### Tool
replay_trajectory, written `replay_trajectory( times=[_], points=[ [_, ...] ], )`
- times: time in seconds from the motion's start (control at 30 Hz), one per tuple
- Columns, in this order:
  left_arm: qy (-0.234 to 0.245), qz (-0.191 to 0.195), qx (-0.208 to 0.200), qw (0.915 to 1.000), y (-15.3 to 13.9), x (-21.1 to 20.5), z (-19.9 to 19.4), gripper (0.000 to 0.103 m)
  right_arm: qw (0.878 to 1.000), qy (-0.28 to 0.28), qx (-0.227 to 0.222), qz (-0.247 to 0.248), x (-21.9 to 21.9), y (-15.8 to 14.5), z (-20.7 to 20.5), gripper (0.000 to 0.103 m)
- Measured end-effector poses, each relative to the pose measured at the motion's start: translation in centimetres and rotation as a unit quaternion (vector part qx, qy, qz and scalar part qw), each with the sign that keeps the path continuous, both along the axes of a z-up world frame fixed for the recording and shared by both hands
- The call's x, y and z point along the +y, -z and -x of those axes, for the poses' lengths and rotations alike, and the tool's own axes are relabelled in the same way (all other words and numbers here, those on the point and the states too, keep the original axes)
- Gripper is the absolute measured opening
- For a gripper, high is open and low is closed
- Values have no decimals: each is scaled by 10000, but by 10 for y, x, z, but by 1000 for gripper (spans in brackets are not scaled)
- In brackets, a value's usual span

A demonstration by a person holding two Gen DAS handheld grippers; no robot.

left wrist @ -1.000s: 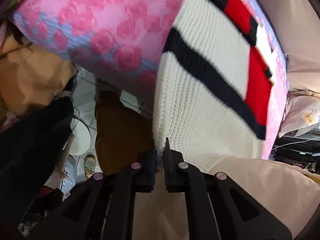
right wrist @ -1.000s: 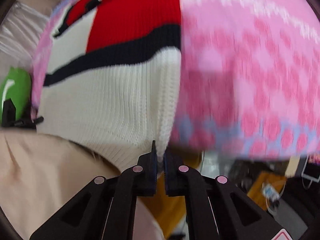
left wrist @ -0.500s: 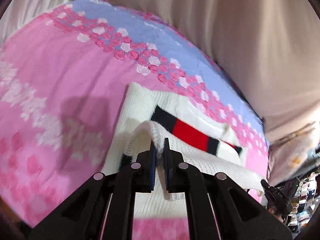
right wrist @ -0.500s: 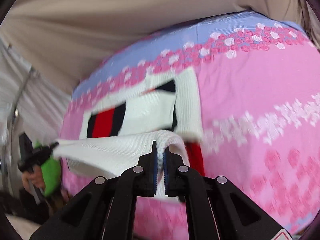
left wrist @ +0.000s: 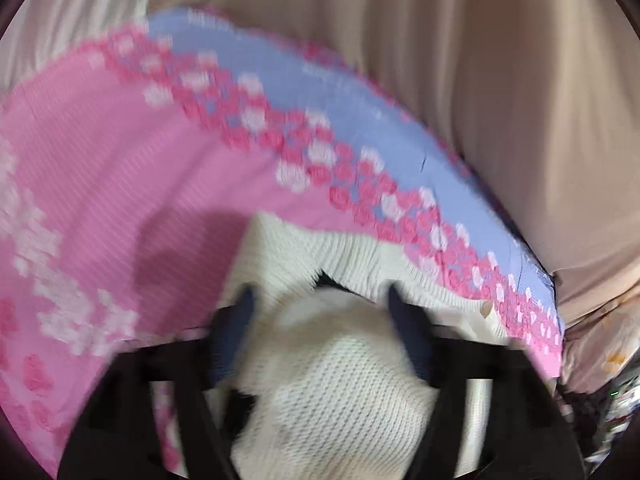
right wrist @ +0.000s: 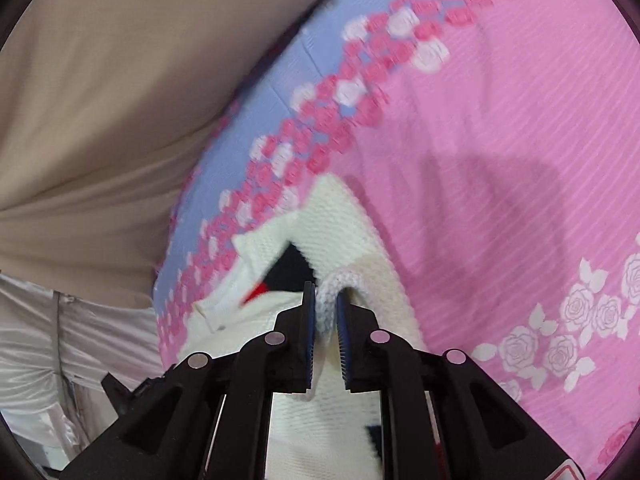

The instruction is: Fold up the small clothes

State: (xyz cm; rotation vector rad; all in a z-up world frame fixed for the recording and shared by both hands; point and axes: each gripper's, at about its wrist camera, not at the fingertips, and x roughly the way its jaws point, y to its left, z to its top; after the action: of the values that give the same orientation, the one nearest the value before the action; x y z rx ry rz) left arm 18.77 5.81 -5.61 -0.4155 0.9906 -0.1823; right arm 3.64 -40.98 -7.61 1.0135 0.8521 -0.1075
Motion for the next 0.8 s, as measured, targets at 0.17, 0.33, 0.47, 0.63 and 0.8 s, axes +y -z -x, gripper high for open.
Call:
replay_trajectory(
  times=[0.17,0.33,0.47,0.63,0.8],
  points=[
    [644,-710,-225,9951,4,-14,8,82,9829,-627,-88,1727,28,-29,20,64],
    [784,-1034,31,9915,28,-43,-17,79,9745,-959,418,1984,36,4,0,64],
    [962,-1142,667,9865,46,-59,-42,8,9796,-848,413,1774,29,15,-24,49],
    [460,-739,404,9954,5,-33,-48,7,9813,-996,-43,1649,33,-16,-36,6],
    [382,-1064,1006,9885,45,-30,-75,7,9869,-709,-310,1414,6,-31,-51,5]
  ],
)
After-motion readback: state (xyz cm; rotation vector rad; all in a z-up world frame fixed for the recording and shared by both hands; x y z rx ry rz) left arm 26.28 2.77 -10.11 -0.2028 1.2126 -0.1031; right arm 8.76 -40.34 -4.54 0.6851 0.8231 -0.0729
